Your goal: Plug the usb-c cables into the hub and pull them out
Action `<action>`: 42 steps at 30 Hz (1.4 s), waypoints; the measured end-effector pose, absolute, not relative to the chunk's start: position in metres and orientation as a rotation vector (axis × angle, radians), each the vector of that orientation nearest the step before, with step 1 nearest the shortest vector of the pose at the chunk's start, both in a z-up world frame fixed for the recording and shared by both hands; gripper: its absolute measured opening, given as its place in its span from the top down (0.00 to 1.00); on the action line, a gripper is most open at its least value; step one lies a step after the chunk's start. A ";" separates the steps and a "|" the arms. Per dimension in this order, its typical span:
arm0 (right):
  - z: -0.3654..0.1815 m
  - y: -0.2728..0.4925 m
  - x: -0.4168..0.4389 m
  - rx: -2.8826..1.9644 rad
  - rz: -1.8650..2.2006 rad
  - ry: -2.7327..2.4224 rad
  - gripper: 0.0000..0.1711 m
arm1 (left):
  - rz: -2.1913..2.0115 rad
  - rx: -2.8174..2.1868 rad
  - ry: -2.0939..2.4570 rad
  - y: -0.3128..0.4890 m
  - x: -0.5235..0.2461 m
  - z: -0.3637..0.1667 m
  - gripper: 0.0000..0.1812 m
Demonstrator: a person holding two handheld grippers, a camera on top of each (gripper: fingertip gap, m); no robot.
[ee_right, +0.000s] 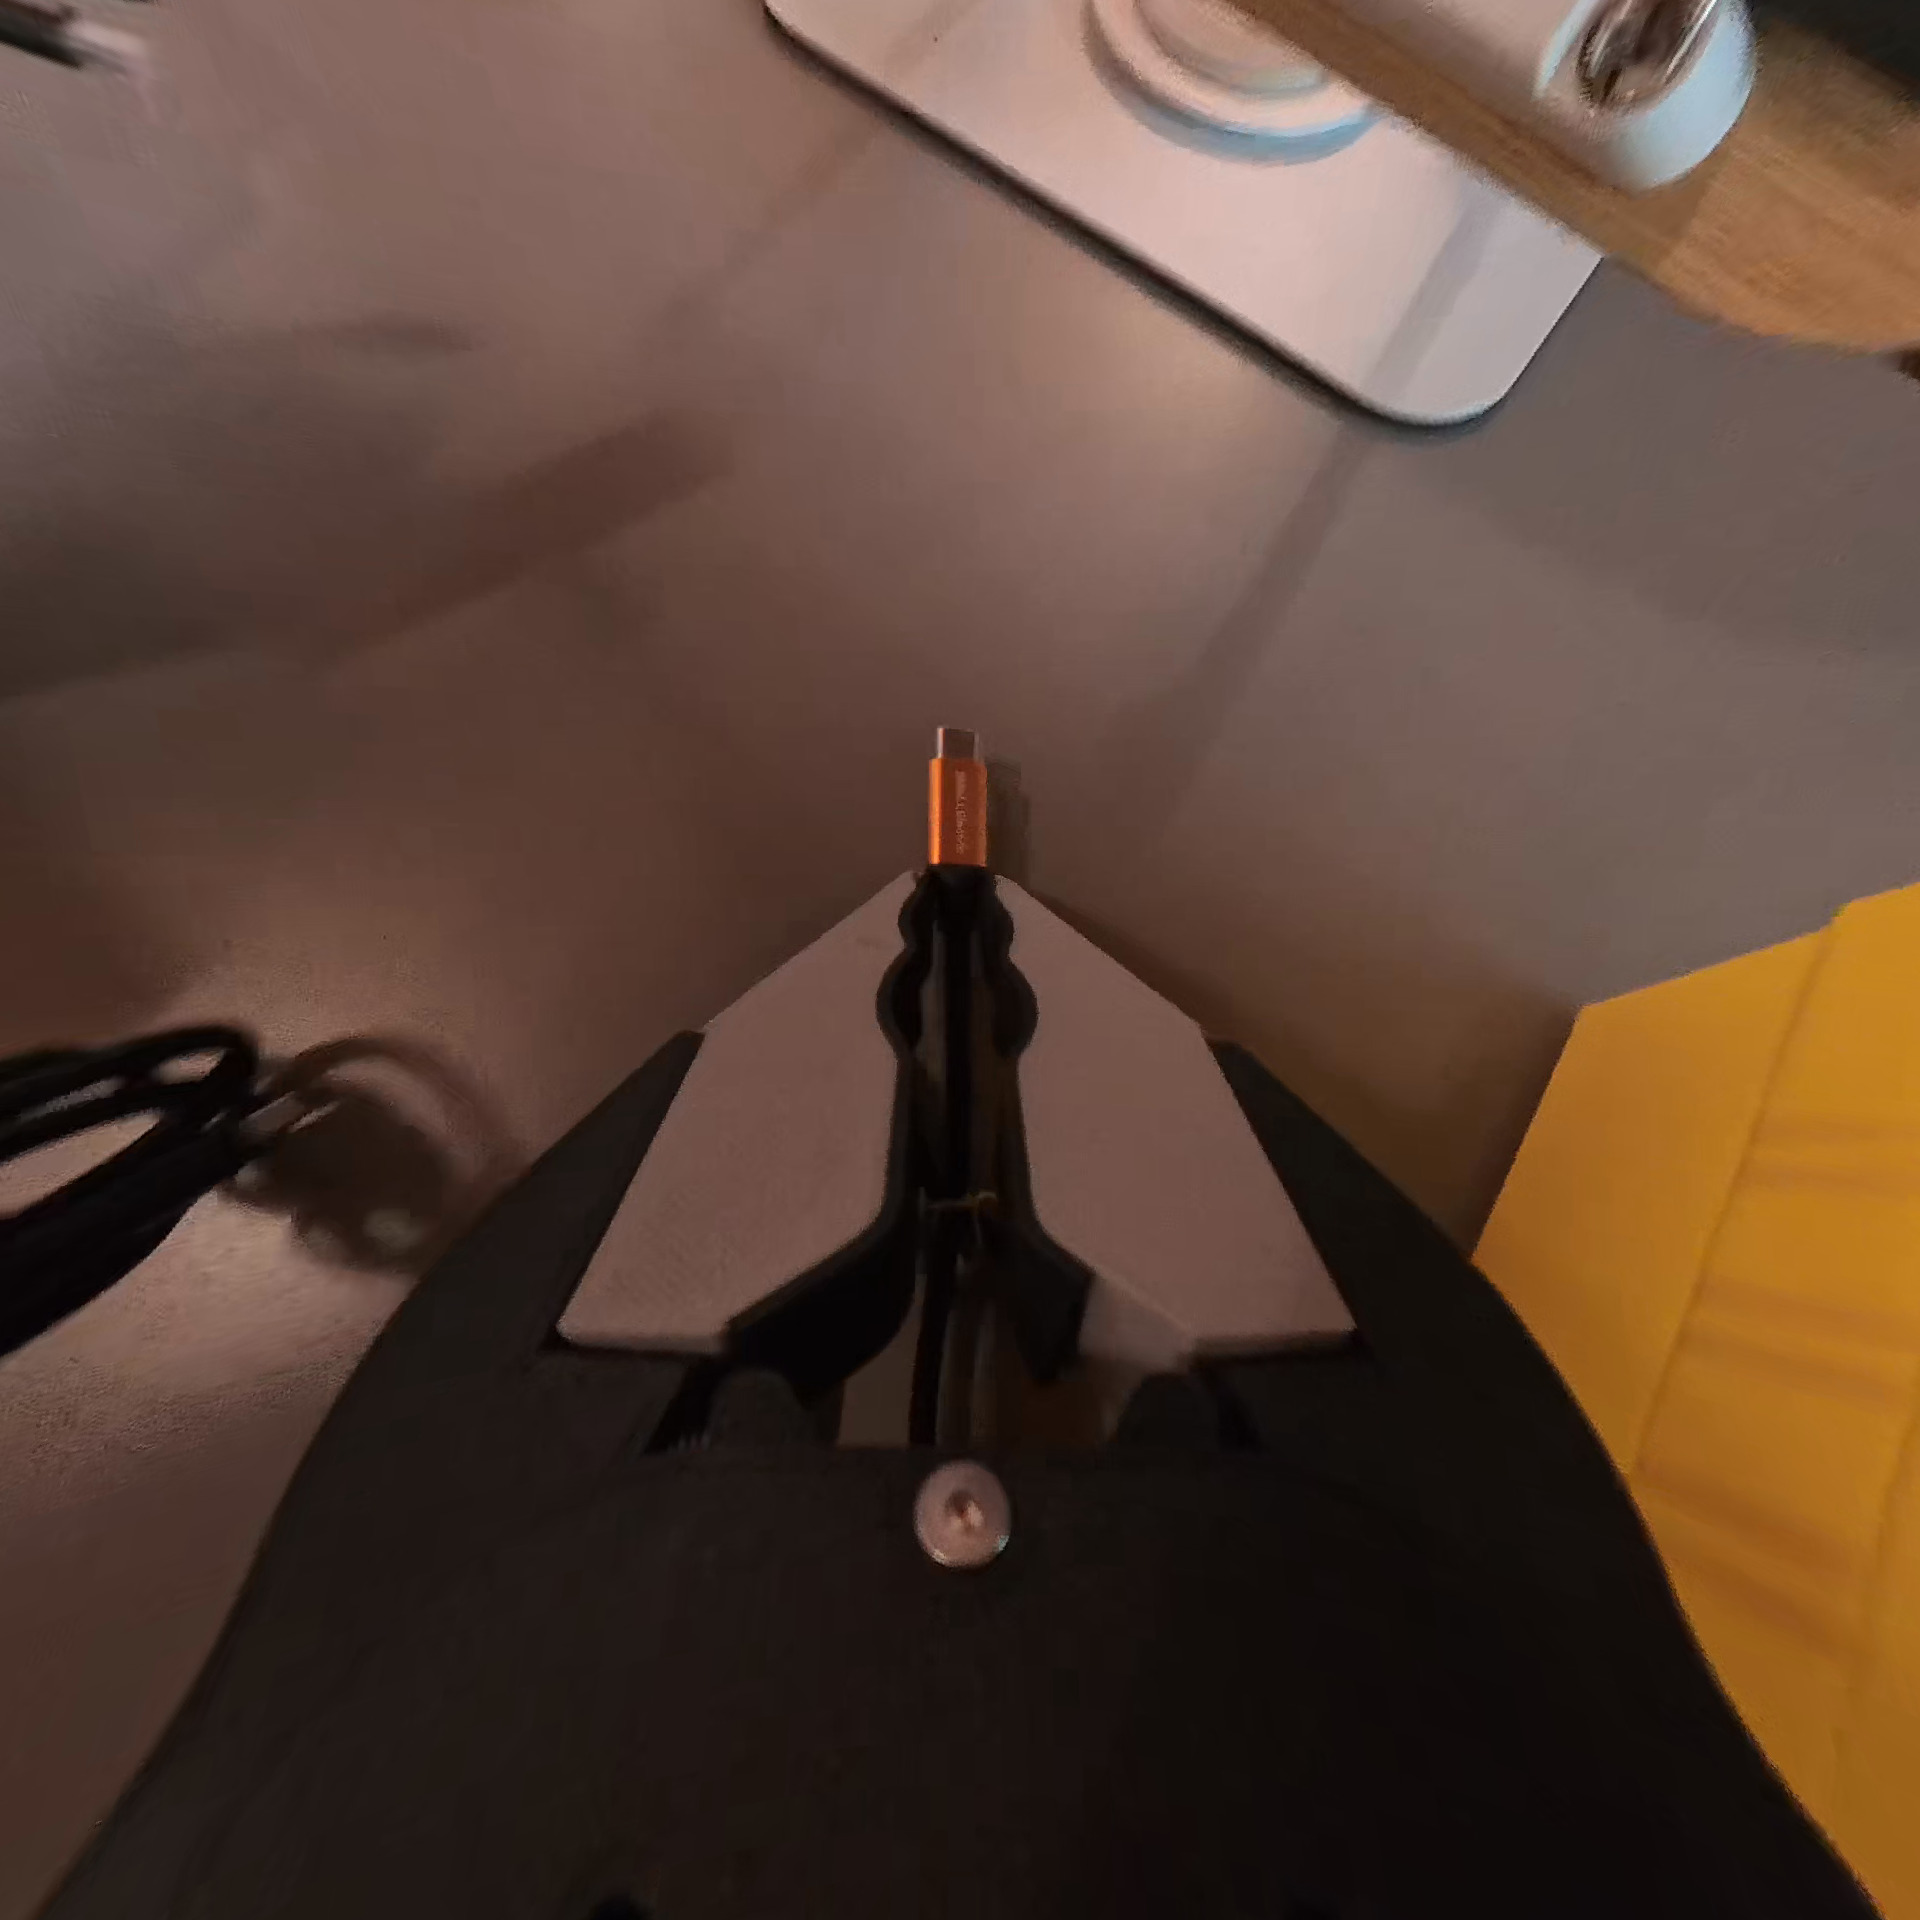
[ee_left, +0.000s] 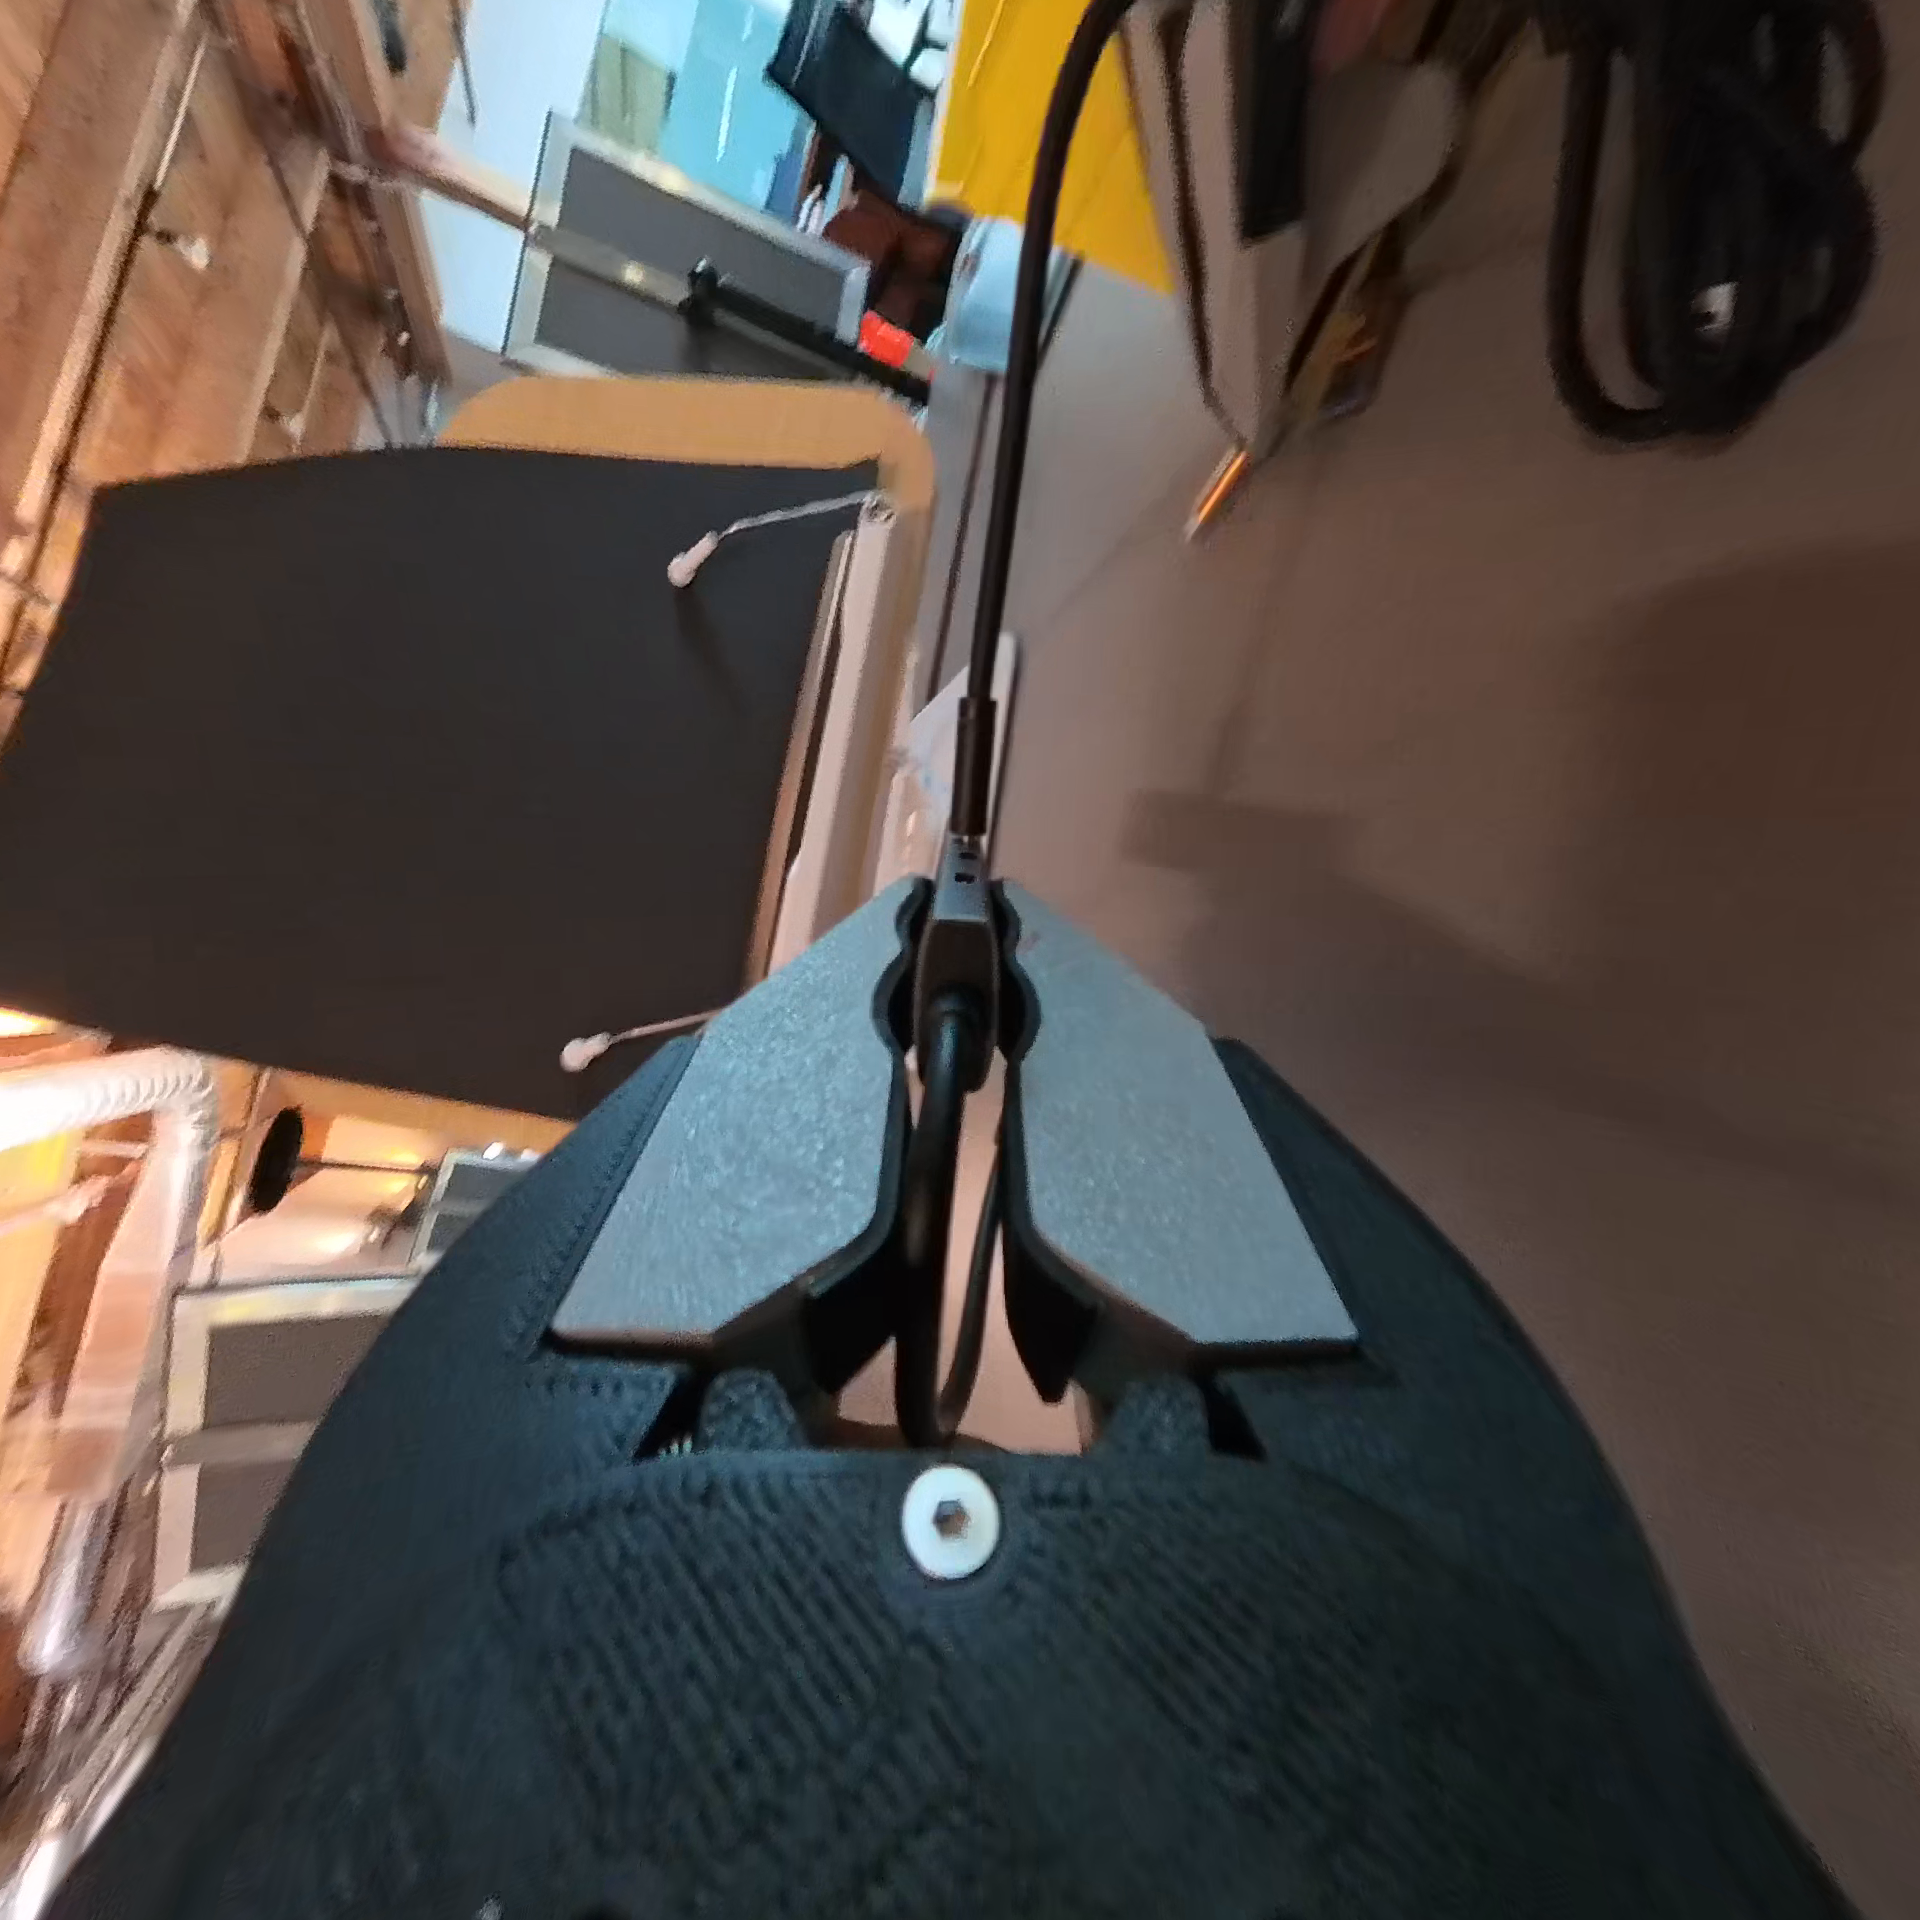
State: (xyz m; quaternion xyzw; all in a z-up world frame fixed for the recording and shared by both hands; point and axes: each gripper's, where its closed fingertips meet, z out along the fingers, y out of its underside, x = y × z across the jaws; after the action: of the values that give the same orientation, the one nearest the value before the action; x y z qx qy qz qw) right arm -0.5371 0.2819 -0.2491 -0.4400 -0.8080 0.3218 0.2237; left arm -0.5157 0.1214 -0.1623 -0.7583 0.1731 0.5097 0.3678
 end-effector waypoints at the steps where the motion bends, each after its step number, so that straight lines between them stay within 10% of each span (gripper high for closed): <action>1: -0.242 0.280 -0.538 -1.195 0.919 -2.208 0.97 | 1.346 -1.953 0.412 0.118 -0.523 -0.161 0.96; 11: -0.109 0.212 -0.484 -0.684 1.029 -2.080 0.98 | 1.552 -2.056 0.304 0.109 -0.562 -0.180 0.96; 42: -0.199 0.153 -0.490 -0.621 0.864 -2.434 0.98 | 1.641 -1.837 0.709 0.141 -0.523 -0.186 0.96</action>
State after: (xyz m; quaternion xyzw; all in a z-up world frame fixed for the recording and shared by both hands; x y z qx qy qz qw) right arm -0.4899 0.1533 -0.1994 -0.2268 -0.8895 0.3159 0.2401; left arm -0.5230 0.1406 -0.1855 -0.6868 0.2652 0.6137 0.2851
